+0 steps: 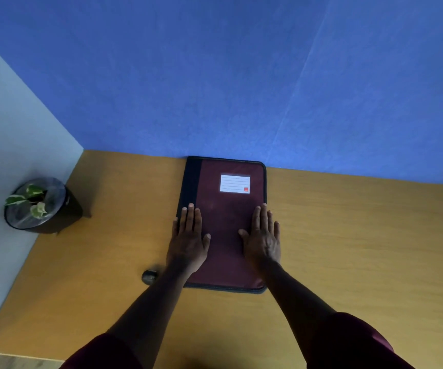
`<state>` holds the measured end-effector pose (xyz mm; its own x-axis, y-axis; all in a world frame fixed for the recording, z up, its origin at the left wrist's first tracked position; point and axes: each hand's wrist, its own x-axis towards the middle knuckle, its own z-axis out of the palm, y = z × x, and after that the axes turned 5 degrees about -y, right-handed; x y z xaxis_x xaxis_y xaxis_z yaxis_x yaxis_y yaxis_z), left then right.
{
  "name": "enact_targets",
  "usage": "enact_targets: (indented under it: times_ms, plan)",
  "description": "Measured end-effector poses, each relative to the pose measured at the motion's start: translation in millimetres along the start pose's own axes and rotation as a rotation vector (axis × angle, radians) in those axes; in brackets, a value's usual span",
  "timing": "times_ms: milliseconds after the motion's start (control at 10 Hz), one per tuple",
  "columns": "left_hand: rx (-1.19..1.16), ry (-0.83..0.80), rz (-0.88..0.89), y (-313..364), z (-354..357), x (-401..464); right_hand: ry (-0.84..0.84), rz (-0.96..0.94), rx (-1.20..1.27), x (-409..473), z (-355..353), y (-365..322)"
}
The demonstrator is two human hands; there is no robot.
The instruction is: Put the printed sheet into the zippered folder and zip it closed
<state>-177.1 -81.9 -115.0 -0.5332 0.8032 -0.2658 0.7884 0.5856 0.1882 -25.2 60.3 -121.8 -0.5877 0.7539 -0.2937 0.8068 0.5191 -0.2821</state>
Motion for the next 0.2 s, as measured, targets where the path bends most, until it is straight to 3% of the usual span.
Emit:
enact_targets:
  times_ms: [200]
  plan:
    - [-0.016,0.165,0.114,39,-43,12,0.123,-0.09,-0.017,15,-62,-2]
